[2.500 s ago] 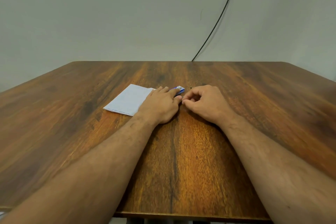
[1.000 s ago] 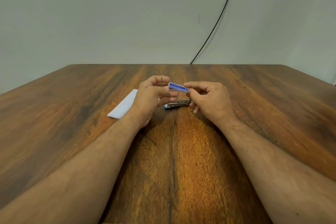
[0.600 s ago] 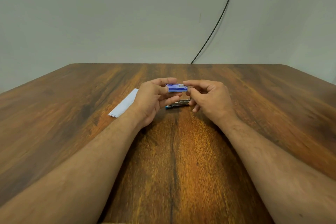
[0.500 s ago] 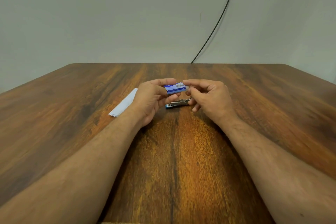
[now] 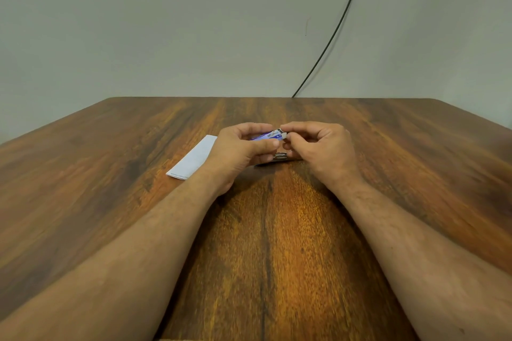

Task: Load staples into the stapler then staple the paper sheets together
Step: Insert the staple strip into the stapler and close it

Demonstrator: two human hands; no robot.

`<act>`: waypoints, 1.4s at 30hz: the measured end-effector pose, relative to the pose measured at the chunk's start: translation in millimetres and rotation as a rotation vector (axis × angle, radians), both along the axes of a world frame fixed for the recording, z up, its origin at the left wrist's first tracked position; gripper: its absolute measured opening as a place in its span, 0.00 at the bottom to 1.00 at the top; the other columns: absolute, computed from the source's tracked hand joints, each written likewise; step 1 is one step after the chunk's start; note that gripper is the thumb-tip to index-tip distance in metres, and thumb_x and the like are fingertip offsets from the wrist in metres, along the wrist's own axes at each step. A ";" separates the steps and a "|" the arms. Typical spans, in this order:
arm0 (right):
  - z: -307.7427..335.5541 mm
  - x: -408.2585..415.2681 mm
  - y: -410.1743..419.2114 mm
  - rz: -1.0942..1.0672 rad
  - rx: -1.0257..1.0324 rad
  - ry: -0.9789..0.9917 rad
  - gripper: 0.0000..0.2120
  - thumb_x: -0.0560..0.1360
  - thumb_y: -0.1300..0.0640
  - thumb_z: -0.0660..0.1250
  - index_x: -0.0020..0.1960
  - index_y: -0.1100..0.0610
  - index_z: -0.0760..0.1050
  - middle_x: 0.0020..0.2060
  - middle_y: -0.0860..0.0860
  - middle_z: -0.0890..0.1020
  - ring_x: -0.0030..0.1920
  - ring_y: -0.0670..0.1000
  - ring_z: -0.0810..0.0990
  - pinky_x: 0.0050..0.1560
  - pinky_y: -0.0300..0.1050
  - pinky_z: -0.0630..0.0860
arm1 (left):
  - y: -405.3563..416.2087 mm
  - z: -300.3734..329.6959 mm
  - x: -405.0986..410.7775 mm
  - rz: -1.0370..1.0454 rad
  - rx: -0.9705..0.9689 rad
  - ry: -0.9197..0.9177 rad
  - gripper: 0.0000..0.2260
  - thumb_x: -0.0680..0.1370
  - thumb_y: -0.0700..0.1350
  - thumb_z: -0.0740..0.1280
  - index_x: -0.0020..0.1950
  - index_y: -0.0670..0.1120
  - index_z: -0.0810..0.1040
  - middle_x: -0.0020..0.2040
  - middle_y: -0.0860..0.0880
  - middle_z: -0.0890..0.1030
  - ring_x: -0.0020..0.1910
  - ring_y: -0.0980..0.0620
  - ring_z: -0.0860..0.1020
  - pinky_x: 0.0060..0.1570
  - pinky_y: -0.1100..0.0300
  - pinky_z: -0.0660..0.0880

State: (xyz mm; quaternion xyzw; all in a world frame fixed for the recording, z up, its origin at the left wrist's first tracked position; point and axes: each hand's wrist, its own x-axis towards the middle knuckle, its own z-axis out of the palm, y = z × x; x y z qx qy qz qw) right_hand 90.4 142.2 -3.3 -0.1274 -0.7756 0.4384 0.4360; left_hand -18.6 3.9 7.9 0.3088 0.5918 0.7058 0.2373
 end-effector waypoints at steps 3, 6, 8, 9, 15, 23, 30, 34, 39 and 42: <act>1.1 0.3 -1.1 -0.008 -0.006 0.009 0.09 0.75 0.61 0.72 0.51 0.50 0.87 0.41 0.48 0.89 0.41 0.48 0.89 0.47 0.54 0.86 | -0.6 0.3 -1.3 0.025 -0.020 0.008 0.14 0.71 0.33 0.75 0.55 0.43 0.84 0.55 0.40 0.83 0.42 0.51 0.85 0.40 0.63 0.81; 3.7 1.2 -3.7 -0.001 -0.046 0.028 0.10 0.76 0.63 0.71 0.51 0.52 0.87 0.40 0.51 0.89 0.41 0.49 0.89 0.48 0.54 0.86 | -1.9 1.8 -4.2 0.048 0.007 -0.020 0.13 0.73 0.31 0.73 0.55 0.43 0.84 0.56 0.39 0.83 0.47 0.47 0.84 0.46 0.58 0.82; 4.4 1.5 -4.0 -0.001 -0.046 0.030 0.10 0.75 0.63 0.71 0.51 0.52 0.87 0.39 0.51 0.88 0.40 0.50 0.89 0.49 0.54 0.86 | -1.8 1.9 -3.3 0.041 0.009 -0.031 0.13 0.74 0.30 0.71 0.55 0.43 0.84 0.55 0.39 0.83 0.45 0.48 0.84 0.46 0.58 0.82; 4.4 1.7 -4.2 -0.003 -0.039 0.030 0.10 0.75 0.63 0.72 0.50 0.51 0.87 0.38 0.51 0.88 0.40 0.50 0.89 0.48 0.53 0.86 | -1.4 1.9 -2.2 0.034 0.011 -0.032 0.13 0.74 0.30 0.71 0.55 0.42 0.84 0.55 0.39 0.83 0.44 0.49 0.84 0.46 0.59 0.82; 6.6 4.9 -7.2 -0.022 0.018 0.021 0.10 0.76 0.66 0.70 0.49 0.53 0.85 0.36 0.50 0.86 0.31 0.46 0.85 0.32 0.46 0.83 | -3.3 4.1 0.6 0.036 -0.029 -0.014 0.15 0.75 0.27 0.67 0.57 0.41 0.83 0.56 0.39 0.81 0.48 0.46 0.83 0.42 0.62 0.83; 10.2 4.7 -8.2 -0.132 0.206 0.102 0.09 0.73 0.61 0.73 0.50 0.49 0.83 0.39 0.43 0.86 0.39 0.40 0.85 0.35 0.28 0.73 | -1.8 1.8 4.5 0.016 -0.104 0.030 0.15 0.73 0.27 0.70 0.53 0.44 0.85 0.57 0.40 0.81 0.47 0.46 0.86 0.42 0.62 0.83; 7.1 1.2 -6.9 -0.142 0.381 -0.027 0.03 0.72 0.52 0.74 0.46 0.45 0.83 0.42 0.43 0.81 0.42 0.41 0.76 0.41 0.37 0.70 | -1.5 -0.6 3.1 -0.002 -0.088 0.032 0.16 0.74 0.28 0.69 0.56 0.43 0.85 0.56 0.38 0.82 0.46 0.47 0.86 0.46 0.59 0.83; 6.7 -0.9 -5.4 -0.126 0.402 -0.052 0.03 0.72 0.52 0.75 0.46 0.47 0.84 0.43 0.43 0.79 0.39 0.38 0.73 0.41 0.33 0.65 | -1.3 0.2 1.7 -0.020 -0.066 -0.015 0.17 0.74 0.26 0.68 0.57 0.41 0.84 0.55 0.37 0.82 0.43 0.48 0.86 0.45 0.60 0.83; 7.7 0.2 -5.0 -0.093 0.319 -0.094 0.03 0.73 0.52 0.76 0.46 0.45 0.85 0.42 0.41 0.76 0.40 0.32 0.73 0.41 0.29 0.64 | -0.4 -0.4 1.1 -0.017 -0.049 -0.049 0.16 0.74 0.26 0.66 0.56 0.40 0.83 0.54 0.35 0.82 0.40 0.49 0.85 0.44 0.62 0.83; 8.2 1.0 -4.8 -0.076 0.293 -0.079 0.05 0.73 0.52 0.76 0.47 0.43 0.84 0.44 0.44 0.79 0.40 0.37 0.76 0.42 0.31 0.68 | -0.4 0.1 0.1 -0.028 -0.033 -0.058 0.16 0.74 0.25 0.66 0.56 0.39 0.83 0.52 0.36 0.83 0.39 0.50 0.85 0.43 0.62 0.83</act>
